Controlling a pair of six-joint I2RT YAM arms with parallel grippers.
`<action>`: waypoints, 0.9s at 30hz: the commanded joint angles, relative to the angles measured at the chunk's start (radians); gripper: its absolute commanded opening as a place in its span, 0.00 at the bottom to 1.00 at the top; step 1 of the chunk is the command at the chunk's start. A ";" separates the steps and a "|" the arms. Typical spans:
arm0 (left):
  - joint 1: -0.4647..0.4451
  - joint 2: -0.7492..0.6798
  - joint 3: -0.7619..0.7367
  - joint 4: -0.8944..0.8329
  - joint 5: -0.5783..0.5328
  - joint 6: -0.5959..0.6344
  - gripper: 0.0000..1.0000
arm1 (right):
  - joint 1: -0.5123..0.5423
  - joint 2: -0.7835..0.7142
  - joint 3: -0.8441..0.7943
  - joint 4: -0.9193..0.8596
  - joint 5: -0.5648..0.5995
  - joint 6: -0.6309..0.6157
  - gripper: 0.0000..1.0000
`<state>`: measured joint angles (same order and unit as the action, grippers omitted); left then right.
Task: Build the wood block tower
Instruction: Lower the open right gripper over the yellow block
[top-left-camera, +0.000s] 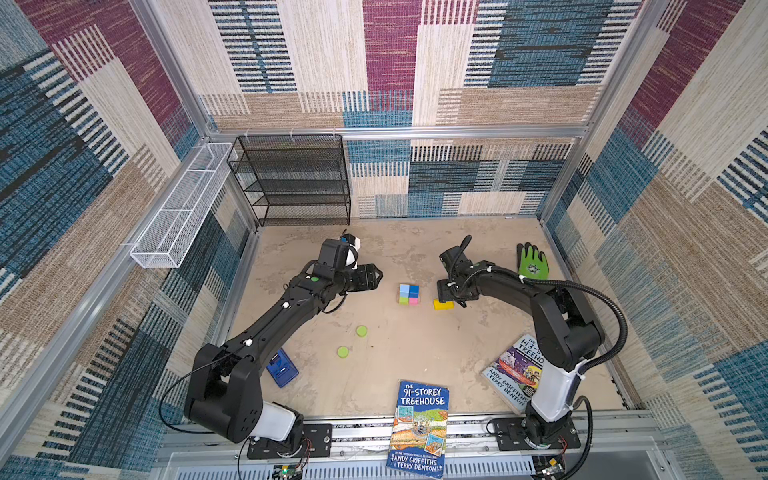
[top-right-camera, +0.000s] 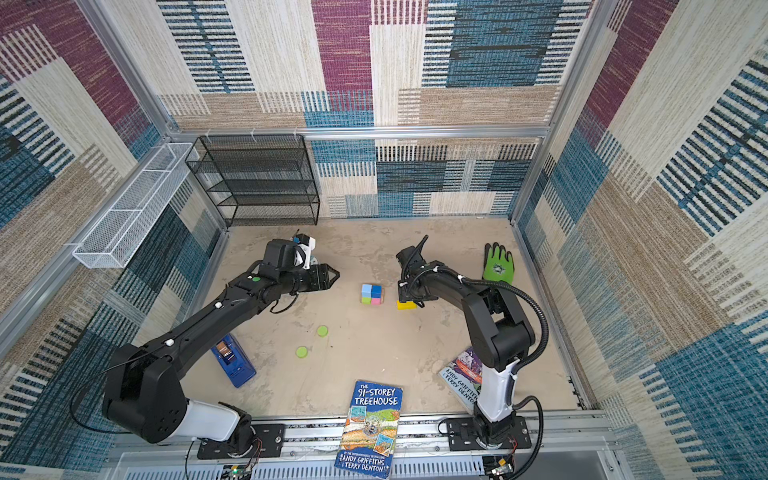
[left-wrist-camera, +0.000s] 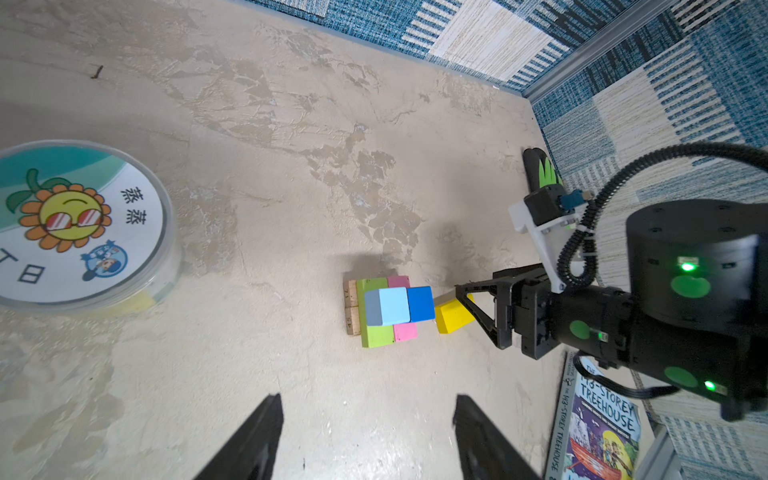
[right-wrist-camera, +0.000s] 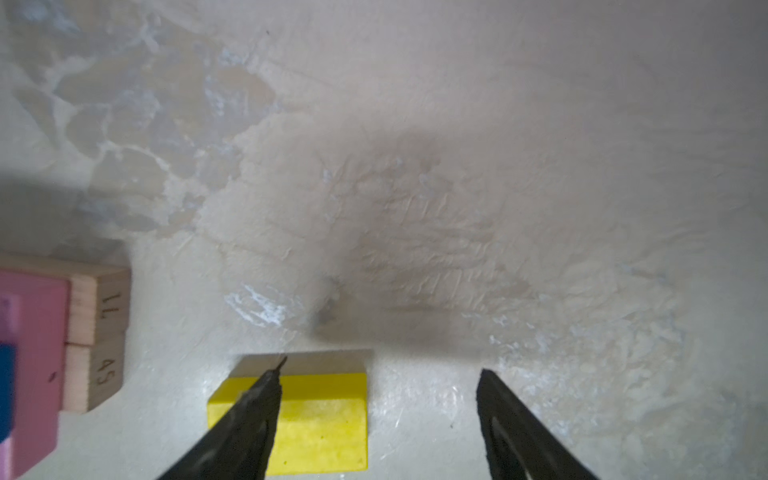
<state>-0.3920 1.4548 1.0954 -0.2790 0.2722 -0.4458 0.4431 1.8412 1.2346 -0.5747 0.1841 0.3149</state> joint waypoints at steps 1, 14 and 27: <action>0.004 0.003 -0.002 0.022 0.022 -0.013 0.70 | 0.001 -0.038 0.011 -0.005 0.012 0.019 0.76; 0.020 0.010 -0.009 0.029 0.030 -0.016 0.69 | 0.023 -0.152 -0.053 0.012 -0.104 -0.030 0.80; 0.030 0.010 -0.020 0.037 0.034 -0.019 0.69 | 0.023 -0.101 -0.070 0.003 -0.166 -0.091 0.89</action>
<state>-0.3622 1.4651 1.0779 -0.2726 0.2939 -0.4526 0.4644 1.7267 1.1641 -0.5804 0.0296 0.2379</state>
